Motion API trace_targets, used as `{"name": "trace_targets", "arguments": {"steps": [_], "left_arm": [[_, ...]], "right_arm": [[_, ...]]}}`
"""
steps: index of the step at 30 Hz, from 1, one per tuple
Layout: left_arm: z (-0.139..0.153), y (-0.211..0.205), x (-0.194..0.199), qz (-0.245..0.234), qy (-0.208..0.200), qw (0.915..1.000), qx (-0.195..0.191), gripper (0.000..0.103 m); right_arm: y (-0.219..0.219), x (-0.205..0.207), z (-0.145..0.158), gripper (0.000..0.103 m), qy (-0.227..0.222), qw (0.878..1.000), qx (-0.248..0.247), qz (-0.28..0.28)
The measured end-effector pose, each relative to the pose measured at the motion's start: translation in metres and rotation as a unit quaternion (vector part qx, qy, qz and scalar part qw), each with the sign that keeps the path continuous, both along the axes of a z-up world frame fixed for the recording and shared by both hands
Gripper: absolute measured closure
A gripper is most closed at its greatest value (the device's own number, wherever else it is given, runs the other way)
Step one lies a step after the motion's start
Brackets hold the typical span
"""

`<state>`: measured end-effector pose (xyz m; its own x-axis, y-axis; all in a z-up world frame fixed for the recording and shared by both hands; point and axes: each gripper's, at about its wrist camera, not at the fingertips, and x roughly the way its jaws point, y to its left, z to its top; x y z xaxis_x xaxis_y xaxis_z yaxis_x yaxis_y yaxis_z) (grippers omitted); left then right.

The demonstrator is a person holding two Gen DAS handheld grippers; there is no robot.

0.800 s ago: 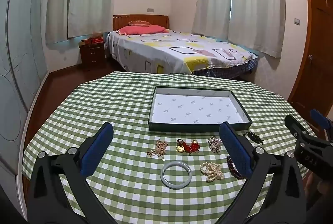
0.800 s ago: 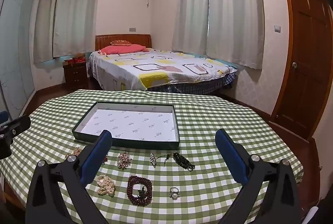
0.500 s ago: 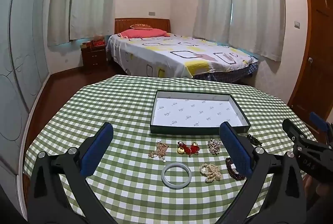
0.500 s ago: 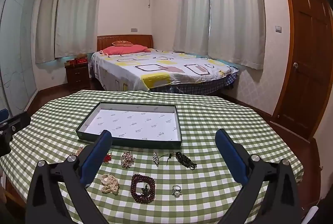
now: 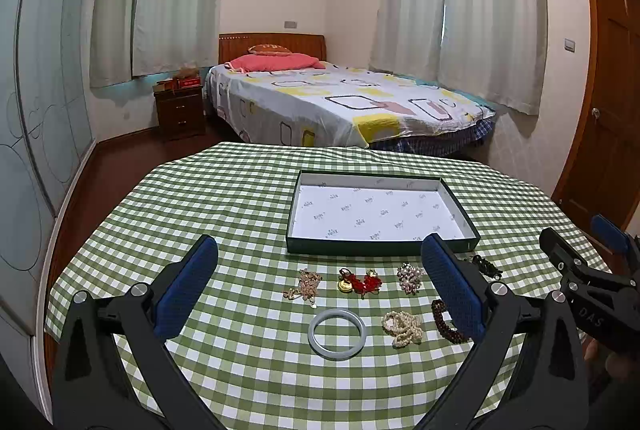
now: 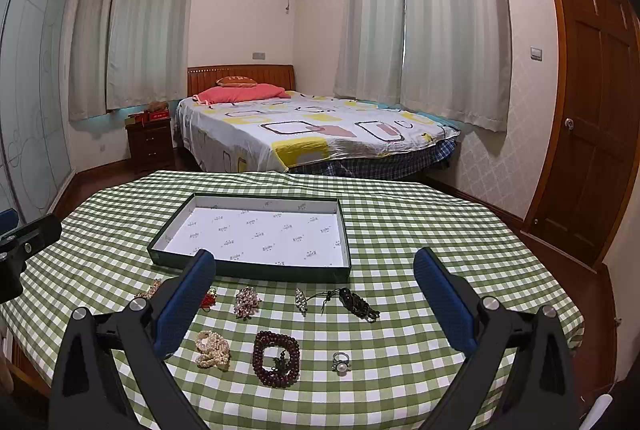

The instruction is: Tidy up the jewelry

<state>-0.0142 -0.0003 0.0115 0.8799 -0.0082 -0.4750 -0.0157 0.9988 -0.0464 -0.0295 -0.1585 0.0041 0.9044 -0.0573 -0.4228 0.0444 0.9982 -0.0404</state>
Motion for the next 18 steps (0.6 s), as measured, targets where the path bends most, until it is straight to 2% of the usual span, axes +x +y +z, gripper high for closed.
{"name": "trace_targets", "arguments": {"steps": [18], "left_arm": [[-0.0031, -0.0023, -0.0008, 0.003, 0.000, 1.0000, 0.004, 0.004]], "right_arm": [[0.0000, -0.0004, -0.0008, 0.006, 0.001, 1.000, 0.001, 0.000]]}}
